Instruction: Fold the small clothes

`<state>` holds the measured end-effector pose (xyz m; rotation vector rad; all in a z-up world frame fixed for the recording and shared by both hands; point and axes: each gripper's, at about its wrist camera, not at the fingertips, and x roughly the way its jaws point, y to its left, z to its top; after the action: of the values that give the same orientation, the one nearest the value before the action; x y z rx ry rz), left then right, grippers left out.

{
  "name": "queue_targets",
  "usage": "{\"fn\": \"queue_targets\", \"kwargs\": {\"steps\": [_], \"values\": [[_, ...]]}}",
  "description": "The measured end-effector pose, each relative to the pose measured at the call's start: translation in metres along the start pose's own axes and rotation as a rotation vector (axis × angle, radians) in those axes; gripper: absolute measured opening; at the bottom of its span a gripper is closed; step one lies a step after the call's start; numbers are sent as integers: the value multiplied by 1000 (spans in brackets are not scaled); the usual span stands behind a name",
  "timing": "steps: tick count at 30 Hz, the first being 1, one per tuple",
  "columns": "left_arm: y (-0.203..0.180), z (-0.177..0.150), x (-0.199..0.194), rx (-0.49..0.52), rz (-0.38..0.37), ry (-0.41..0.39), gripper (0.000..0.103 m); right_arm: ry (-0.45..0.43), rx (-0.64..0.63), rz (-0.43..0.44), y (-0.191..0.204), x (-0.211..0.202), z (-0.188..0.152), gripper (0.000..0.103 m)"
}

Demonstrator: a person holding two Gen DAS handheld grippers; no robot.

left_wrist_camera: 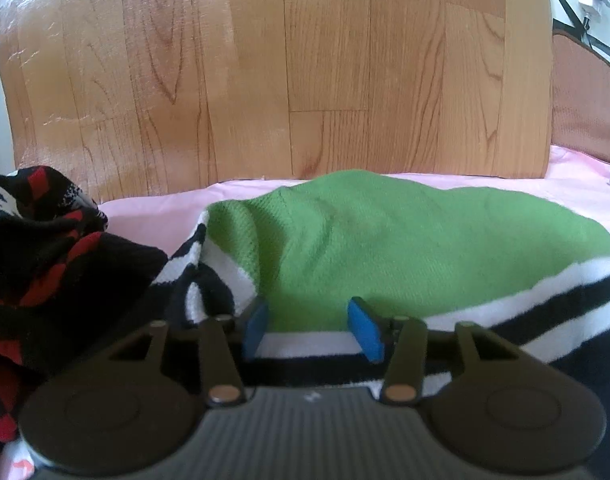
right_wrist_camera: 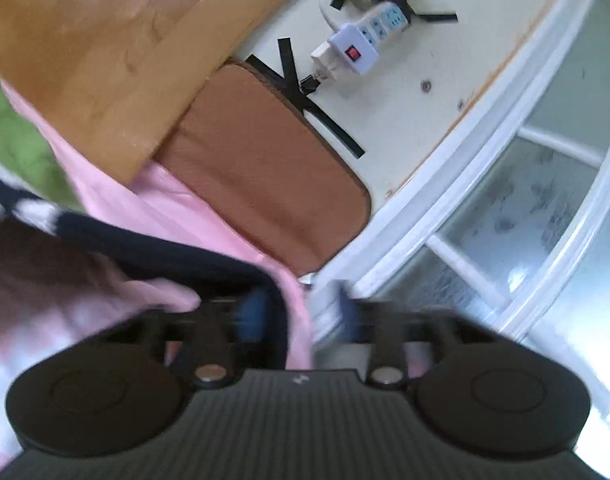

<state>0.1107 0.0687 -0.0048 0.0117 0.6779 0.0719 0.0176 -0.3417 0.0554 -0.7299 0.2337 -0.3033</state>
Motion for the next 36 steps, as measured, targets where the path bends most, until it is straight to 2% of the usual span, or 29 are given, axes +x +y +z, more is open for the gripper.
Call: {"fn": "queue_targets", "kwargs": {"steps": [2,5,7,11,12,14,16,19,20,22,26,27,28,29,30,31,32,34,36], "values": [[1,0,0,0,-2,0,46,32,37,70,2,-3,-5,58],[-1,0,-1,6,-7,1,51,127,261,197,-11,-16,-24,57],[-1,0,-1,7,-14,2,54,169,501,317,-32,-29,-40,57],[1,0,-1,0,-25,1,55,221,1101,707,-61,-30,-76,59],[1,0,-1,-1,-27,0,55,255,1222,765,-61,-24,-83,60],[2,0,-1,-5,-31,-1,56,313,1425,820,-55,-9,-95,63],[2,-1,-1,-7,-32,-2,56,376,1570,793,-45,10,-106,65],[3,-1,-1,-8,-34,-2,56,473,1690,702,-37,22,-117,64],[2,-1,-1,-9,-34,-2,57,464,1723,686,-37,18,-121,60],[2,-1,0,-9,-38,-1,58,430,1772,664,-39,15,-126,61],[2,-1,0,-9,-38,-2,59,380,1778,542,-55,38,-125,62],[2,-1,-1,-10,-37,-2,59,379,1780,512,-57,50,-125,46],[2,-1,-1,-10,-36,-3,58,390,1776,489,-58,63,-129,24],[2,-1,-1,-10,-35,-3,58,401,1749,446,-62,74,-130,8],[2,-1,0,-9,-36,-4,58,387,1700,374,-68,79,-128,8],[2,-1,0,-9,-36,-4,59,334,1675,298,-78,78,-127,8],[3,-1,0,-9,-36,-4,59,274,1682,257,-85,76,-124,8],[4,-1,-1,-16,-45,-10,59,215,1678,275,-88,75,-107,8],[11,-2,-8,-44,-71,-53,59,143,1518,323,-81,71,-63,8]]}}
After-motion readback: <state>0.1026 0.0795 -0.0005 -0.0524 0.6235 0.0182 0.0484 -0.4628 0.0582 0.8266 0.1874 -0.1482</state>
